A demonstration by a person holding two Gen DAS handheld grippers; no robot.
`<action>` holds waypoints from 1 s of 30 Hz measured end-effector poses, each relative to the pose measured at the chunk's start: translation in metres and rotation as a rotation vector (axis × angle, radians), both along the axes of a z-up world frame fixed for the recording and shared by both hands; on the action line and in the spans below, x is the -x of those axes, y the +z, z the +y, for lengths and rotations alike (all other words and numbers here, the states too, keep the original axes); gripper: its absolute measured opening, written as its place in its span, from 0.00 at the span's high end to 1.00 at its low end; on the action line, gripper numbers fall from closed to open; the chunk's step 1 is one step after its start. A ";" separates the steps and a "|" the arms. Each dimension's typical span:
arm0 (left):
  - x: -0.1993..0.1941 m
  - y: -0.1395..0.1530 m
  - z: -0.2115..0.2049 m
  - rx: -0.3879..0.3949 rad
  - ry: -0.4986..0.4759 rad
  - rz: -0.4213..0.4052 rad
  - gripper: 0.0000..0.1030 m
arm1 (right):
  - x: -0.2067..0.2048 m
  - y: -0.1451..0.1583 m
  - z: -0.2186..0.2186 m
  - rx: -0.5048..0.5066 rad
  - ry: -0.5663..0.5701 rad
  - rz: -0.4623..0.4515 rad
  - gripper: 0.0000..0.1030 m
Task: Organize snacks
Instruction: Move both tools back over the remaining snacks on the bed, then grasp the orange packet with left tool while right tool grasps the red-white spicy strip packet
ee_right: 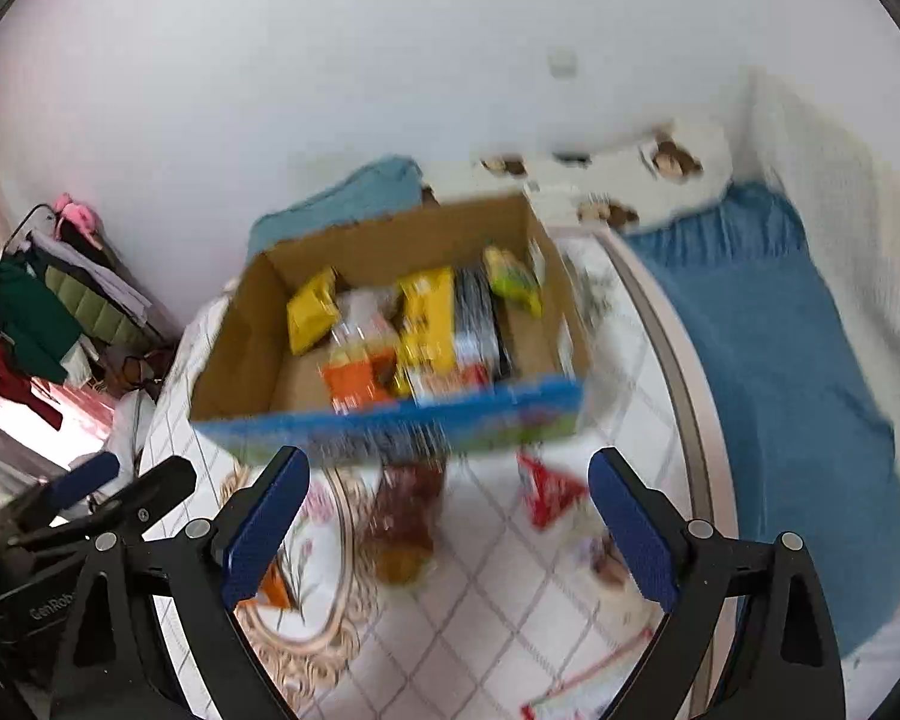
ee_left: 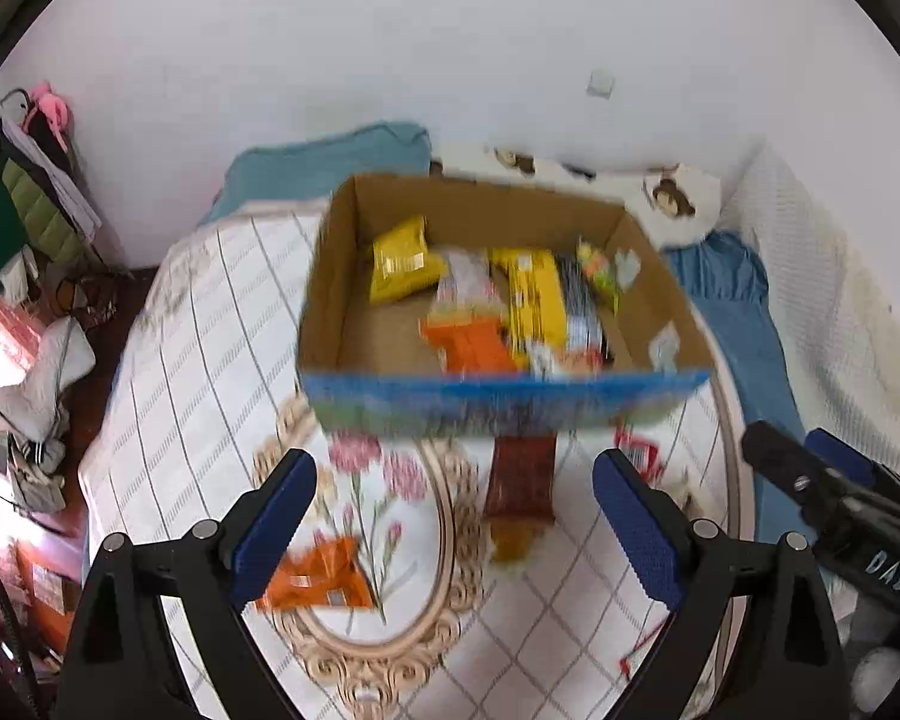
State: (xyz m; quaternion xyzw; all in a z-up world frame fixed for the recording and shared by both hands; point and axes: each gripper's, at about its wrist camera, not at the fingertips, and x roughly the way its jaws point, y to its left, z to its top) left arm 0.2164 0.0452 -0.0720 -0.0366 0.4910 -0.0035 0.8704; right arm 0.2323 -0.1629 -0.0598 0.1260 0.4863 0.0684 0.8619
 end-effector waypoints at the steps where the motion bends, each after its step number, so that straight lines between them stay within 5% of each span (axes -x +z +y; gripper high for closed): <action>1: 0.003 -0.007 -0.001 0.000 -0.002 0.018 0.08 | 0.006 -0.011 -0.007 -0.021 -0.017 0.039 0.07; 11: 0.028 -0.103 -0.008 -0.017 -0.025 0.283 0.08 | 0.074 -0.168 -0.078 -0.122 -0.283 0.459 0.07; 17: 0.038 -0.137 -0.003 -0.010 -0.010 0.374 0.08 | 0.102 -0.247 -0.088 -0.192 -0.390 0.643 0.07; 20: 0.041 -0.145 0.005 -0.011 0.006 0.406 0.08 | 0.103 -0.255 -0.076 -0.134 -0.368 0.611 0.08; 25: 0.045 -0.142 0.038 -0.024 0.054 0.398 0.08 | 0.083 -0.233 -0.029 0.003 -0.163 0.488 0.28; 30: 0.046 -0.140 0.059 -0.169 -0.033 0.368 0.08 | 0.068 -0.222 0.034 0.096 0.061 0.429 0.30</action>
